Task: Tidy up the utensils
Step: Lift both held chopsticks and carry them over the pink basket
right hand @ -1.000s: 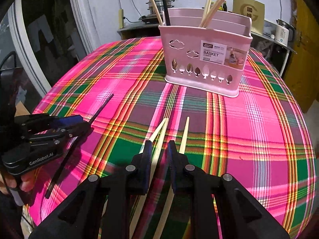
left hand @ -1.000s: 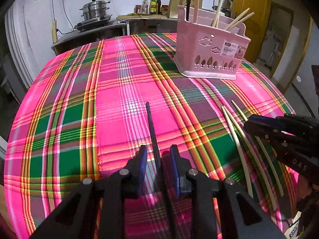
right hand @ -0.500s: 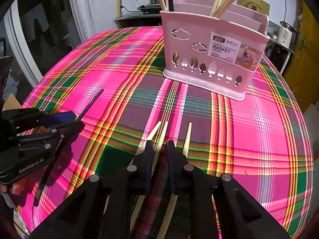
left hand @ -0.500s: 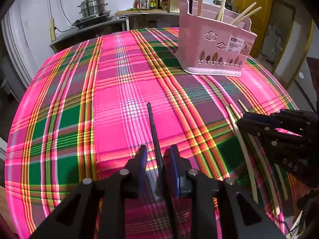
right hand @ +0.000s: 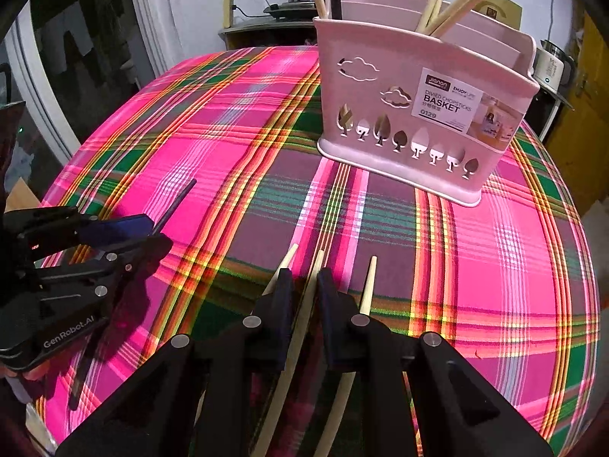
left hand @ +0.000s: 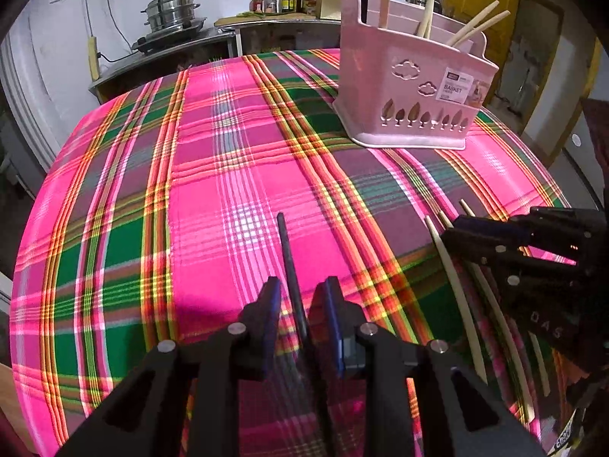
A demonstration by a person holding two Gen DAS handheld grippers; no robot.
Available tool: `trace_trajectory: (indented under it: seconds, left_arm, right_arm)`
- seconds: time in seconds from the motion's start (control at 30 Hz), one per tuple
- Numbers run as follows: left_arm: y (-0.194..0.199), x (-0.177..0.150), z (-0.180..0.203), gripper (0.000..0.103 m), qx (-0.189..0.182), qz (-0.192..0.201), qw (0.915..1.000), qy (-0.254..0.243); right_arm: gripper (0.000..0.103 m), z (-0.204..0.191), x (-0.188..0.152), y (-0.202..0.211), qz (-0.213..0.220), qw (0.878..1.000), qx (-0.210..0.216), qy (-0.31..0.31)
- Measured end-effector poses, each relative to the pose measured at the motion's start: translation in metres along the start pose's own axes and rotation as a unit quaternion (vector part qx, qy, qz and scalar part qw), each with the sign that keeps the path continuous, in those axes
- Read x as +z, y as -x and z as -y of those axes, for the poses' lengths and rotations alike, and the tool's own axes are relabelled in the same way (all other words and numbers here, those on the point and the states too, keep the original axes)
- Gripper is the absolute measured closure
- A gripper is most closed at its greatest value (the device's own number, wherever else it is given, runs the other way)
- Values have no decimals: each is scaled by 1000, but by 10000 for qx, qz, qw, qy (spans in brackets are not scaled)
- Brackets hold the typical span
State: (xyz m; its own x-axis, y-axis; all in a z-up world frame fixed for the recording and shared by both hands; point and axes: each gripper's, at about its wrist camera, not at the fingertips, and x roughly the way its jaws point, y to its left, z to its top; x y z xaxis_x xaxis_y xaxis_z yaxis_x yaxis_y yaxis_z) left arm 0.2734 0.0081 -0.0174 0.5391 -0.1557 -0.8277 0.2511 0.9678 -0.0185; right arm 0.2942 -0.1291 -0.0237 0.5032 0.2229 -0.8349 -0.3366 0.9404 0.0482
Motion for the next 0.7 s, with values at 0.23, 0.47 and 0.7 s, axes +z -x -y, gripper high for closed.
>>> trace_trajectory:
  seconds: [0.23,0.47,0.7]
  left_arm:
    - [-3,5,-1,85,12,-40,10000,86]
    - [-3,9,-7,96,-127,-122,9994,296]
    - [23,17,-10,97,-235,126,9990,356]
  right_arm:
    - [97,3,2,-2,-24,10000,63,-62]
    - [98,6,3,4,62,9996,211,-159]
    - [98,10,9,31,366,9986,327,-216]
